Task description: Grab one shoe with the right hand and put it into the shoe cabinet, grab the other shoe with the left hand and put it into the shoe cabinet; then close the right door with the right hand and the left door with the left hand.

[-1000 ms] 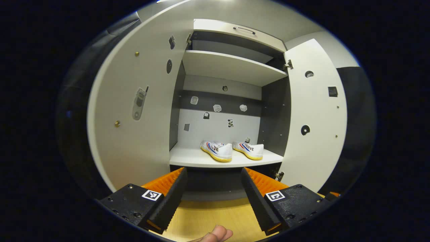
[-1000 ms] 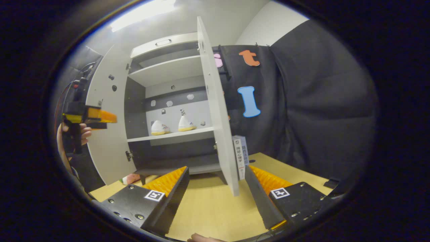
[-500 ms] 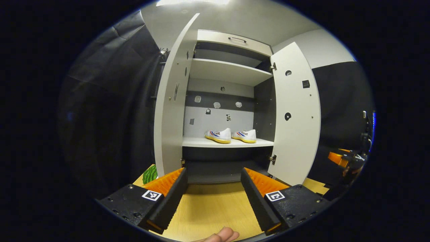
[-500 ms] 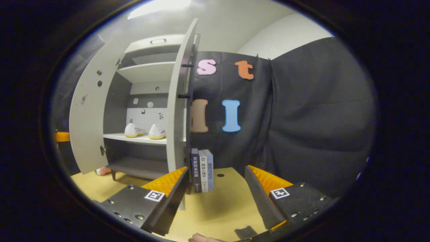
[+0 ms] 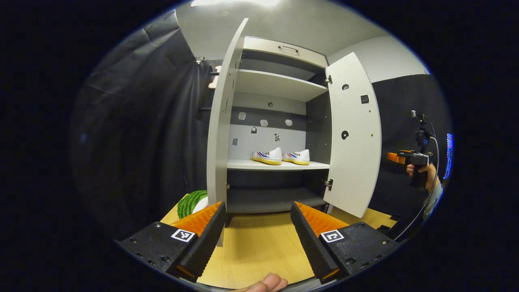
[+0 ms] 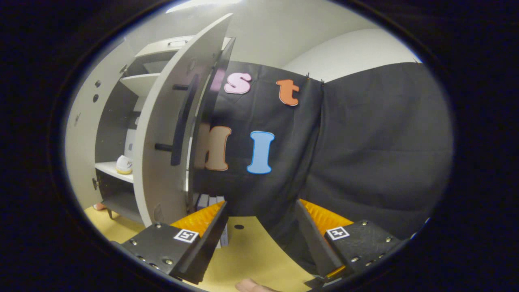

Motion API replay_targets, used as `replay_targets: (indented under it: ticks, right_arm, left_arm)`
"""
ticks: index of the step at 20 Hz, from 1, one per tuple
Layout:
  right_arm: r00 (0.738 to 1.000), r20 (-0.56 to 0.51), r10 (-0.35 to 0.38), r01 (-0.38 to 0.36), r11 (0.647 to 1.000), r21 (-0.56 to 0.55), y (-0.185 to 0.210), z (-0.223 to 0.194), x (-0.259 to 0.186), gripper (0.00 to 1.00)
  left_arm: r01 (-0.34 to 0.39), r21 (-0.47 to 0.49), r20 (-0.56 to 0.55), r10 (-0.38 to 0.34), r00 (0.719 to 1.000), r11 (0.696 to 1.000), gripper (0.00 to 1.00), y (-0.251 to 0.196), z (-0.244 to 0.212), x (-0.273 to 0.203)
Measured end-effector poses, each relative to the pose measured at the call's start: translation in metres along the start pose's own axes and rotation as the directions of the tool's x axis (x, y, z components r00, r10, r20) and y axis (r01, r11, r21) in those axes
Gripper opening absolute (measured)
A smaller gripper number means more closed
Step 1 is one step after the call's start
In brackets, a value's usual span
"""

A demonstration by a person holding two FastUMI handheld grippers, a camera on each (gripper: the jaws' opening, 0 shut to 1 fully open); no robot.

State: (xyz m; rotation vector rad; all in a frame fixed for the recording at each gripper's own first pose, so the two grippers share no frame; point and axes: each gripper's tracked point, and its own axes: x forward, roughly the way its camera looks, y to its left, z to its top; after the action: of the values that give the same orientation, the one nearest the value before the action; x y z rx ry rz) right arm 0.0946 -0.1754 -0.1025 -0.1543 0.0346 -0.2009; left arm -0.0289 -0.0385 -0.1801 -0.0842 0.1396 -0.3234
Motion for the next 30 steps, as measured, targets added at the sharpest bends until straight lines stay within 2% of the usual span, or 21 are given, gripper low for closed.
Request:
replay_targets:
  ticks: [1, 3, 4, 9, 11, 13, 14, 15, 16, 19, 24, 26, 30]
  right_arm:
    - [1.000, -0.003, 0.014, -0.014, 1.000, 0.012, 0.005, 0.010, 0.006, 0.94]
    - [0.999, -0.021, 0.039, -0.038, 0.998, 0.043, 0.012, 0.026, 0.014, 0.95]
    - [0.999, -0.023, 0.046, -0.045, 0.998, 0.054, 0.013, 0.036, 0.018, 0.99]
    - [0.997, -0.009, 0.076, -0.075, 0.994, 0.079, 0.020, 0.078, 0.030, 0.99]
    - [0.996, -0.004, 0.087, -0.087, 0.993, 0.074, 0.026, 0.084, 0.032, 0.99]
    - [0.992, -0.004, 0.129, -0.128, 0.990, 0.065, 0.043, 0.089, 0.032, 0.99]
    - [0.990, -0.008, 0.141, -0.140, 0.989, 0.055, 0.048, 0.089, 0.032, 0.94]
    - [0.992, -0.002, 0.130, -0.130, 0.991, 0.040, 0.049, 0.092, 0.026, 0.99]
    - [0.992, -0.002, 0.126, -0.125, 0.992, 0.025, 0.050, 0.092, 0.031, 0.92]
    - [0.992, -0.003, 0.129, -0.129, 0.992, -0.001, 0.064, 0.095, 0.023, 0.94]
    - [0.982, 0.014, 0.189, -0.188, 0.981, -0.049, 0.110, 0.104, 0.009, 0.93]
    - [0.975, 0.028, 0.222, -0.222, 0.975, -0.032, 0.138, 0.106, 0.005, 0.93]
    - [0.969, 0.056, 0.239, -0.241, 0.970, 0.028, 0.191, 0.108, 0.003, 0.91]
  left_arm:
    - [0.007, -0.007, 0.007, -0.007, 1.000, 1.000, 0.96, 0.000, -0.001, 0.000]
    - [0.021, -0.022, 0.001, -0.021, 1.000, 1.000, 0.96, 0.000, -0.006, -0.002]
    - [0.023, -0.021, -0.006, -0.024, 1.000, 1.000, 0.97, 0.001, -0.009, -0.002]
    - [0.031, -0.022, -0.023, -0.031, 0.999, 0.999, 0.97, 0.009, -0.018, -0.005]
    - [0.029, -0.016, -0.014, -0.029, 0.999, 0.999, 0.96, 0.012, -0.017, -0.007]
    - [0.024, -0.010, -0.001, -0.024, 1.000, 1.000, 0.96, 0.016, -0.015, -0.008]
    - [0.023, -0.012, -0.001, -0.023, 1.000, 1.000, 0.97, 0.018, -0.015, -0.009]
    - [0.022, -0.013, 0.001, -0.022, 1.000, 1.000, 0.97, 0.019, -0.016, -0.009]
    - [0.019, -0.016, 0.004, -0.019, 1.000, 1.000, 0.96, 0.021, -0.016, -0.010]
    - [0.016, -0.017, -0.013, -0.016, 1.000, 1.000, 0.97, 0.022, -0.021, -0.011]
    - [-0.020, -0.013, -0.015, 0.020, 1.000, 1.000, 0.96, 0.030, -0.019, -0.015]
    - [-0.031, -0.008, -0.015, 0.031, 0.999, 0.999, 0.96, 0.032, -0.019, -0.017]
    - [-0.061, 0.021, -0.035, 0.062, 0.997, 0.998, 0.96, 0.046, -0.019, -0.018]
